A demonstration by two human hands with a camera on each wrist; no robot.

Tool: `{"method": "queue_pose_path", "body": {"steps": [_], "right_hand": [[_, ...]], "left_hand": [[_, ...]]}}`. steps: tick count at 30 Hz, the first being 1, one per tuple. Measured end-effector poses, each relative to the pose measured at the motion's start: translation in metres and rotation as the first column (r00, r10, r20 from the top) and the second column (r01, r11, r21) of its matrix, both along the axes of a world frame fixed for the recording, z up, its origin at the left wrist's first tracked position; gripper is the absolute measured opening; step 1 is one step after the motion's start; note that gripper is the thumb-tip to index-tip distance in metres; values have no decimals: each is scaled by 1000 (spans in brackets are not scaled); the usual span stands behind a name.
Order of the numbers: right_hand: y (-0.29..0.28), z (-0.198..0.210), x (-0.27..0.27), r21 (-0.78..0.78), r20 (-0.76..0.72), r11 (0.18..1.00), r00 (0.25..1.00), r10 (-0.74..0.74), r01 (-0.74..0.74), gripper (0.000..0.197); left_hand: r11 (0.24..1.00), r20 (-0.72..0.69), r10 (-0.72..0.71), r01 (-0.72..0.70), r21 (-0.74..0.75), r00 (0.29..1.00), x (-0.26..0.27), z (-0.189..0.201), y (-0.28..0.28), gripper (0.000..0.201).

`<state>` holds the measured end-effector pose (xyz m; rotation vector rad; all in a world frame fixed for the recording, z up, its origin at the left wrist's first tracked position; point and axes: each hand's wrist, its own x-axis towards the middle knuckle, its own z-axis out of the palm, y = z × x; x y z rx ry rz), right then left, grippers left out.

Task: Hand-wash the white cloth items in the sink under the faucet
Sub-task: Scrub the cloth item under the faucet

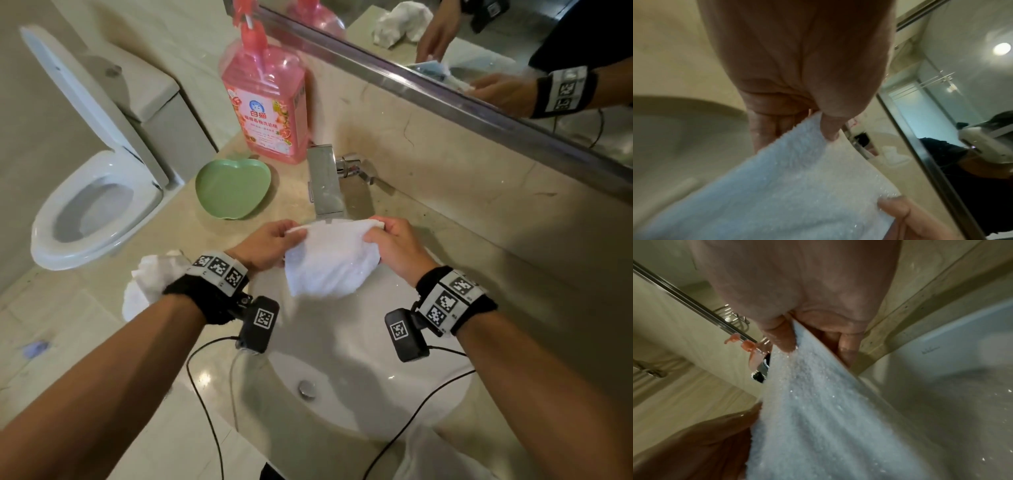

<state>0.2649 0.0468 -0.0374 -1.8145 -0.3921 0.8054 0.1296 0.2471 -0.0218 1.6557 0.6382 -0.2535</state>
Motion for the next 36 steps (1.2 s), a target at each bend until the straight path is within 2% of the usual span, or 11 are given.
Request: {"method": "queue_pose_path", "body": {"steps": [3,7,12,14,17,20,25,27,32,34,36], "right_hand": [[0,-12,2,-56,17,998,999,-28,29,32],[-2,-22,16,-70,-8,993,995,-97,96,28],[-7,-36,32,-111,-38,972,976,-213,207,38],[-5,-37,34,-129,-56,970,975,-216,207,35],[5,-36,32,-117,-39,979,984,-172,167,23],[13,-38,30,-123,-1,990,998,-63,63,17],[25,-41,18,-209,102,967,980,169,-146,39],[30,-40,13,-212,79,962,979,190,-170,41],[51,-34,0,-115,-106,964,968,229,-241,28],[60,-33,-4,-107,-42,971,977,211,-214,25],[65,-31,-6,-131,44,978,984,170,-163,32]], "left_hand": [[999,-68,50,-50,5,996,16,-25,-14,25],[990,-66,116,-121,-78,991,45,-43,-24,28],[991,-29,116,-118,-70,993,55,-35,-19,26],[994,-16,98,-99,-43,995,51,-29,-11,21],[997,29,78,-78,0,997,41,-16,0,24],[997,65,75,-77,24,995,29,-3,8,23],[991,101,94,-103,86,990,9,10,22,29],[987,119,96,-110,114,988,2,13,25,27],[968,128,160,-181,172,979,-9,12,35,30],[957,96,212,-226,182,973,-10,7,40,33],[953,19,207,-206,221,978,-10,0,42,38]]}}
